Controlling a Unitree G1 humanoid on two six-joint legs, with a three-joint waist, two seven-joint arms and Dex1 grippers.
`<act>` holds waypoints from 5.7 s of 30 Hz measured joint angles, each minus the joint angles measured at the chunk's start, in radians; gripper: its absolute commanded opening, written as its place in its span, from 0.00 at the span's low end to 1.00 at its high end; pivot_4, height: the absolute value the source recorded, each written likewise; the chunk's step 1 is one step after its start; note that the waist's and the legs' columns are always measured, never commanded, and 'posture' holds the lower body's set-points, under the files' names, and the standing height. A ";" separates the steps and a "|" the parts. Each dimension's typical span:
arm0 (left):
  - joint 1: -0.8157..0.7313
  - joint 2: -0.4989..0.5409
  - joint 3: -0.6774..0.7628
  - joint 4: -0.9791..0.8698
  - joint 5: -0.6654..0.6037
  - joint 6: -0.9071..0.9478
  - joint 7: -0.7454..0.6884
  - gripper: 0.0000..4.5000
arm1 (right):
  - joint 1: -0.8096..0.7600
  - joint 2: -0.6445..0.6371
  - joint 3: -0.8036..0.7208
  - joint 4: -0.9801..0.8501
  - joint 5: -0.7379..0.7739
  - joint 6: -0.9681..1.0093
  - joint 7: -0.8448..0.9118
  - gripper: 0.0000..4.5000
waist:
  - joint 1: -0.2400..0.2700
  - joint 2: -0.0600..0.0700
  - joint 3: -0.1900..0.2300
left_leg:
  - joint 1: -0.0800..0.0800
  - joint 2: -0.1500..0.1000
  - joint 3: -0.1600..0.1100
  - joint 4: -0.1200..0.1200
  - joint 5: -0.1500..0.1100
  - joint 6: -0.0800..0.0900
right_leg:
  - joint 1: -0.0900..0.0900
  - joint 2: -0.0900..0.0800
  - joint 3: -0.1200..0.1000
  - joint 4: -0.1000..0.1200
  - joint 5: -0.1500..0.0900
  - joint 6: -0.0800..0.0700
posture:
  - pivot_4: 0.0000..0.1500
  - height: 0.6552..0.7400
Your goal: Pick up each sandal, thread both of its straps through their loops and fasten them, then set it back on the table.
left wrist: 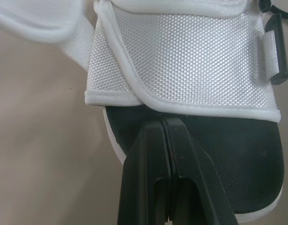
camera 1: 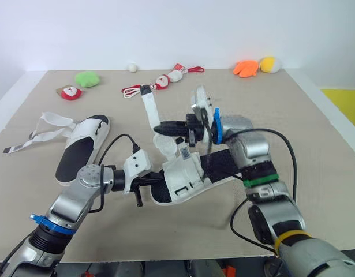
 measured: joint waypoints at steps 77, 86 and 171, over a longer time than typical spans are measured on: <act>0.022 -0.026 -0.011 -0.023 0.001 0.011 0.009 0.00 | -0.164 -0.243 0.005 -0.066 0.810 1.498 -0.756 0.01 | 0.031 -0.004 -0.002 | 0.000 -0.001 -0.001 -0.001 -0.003 0.004 | 0.001 -0.001 -0.002 0.000 -0.005 -0.009 | 1.00 1.00; 0.036 -0.025 -0.007 -0.039 0.002 0.011 0.022 0.00 | -0.159 -0.272 0.034 -0.070 0.808 1.536 -0.735 0.01 | 0.029 -0.004 -0.002 | 0.000 0.000 -0.002 -0.001 -0.003 0.005 | 0.001 -0.001 -0.002 0.000 -0.005 -0.009 | 1.00 1.00; 0.038 -0.032 -0.013 -0.028 0.003 0.001 0.029 0.00 | -0.148 -0.399 0.165 0.012 1.285 1.518 -1.087 0.01 | 0.030 -0.003 -0.002 | -0.001 -0.002 -0.002 -0.001 -0.004 0.006 | 0.001 -0.002 -0.003 0.000 -0.006 -0.010 | 1.00 1.00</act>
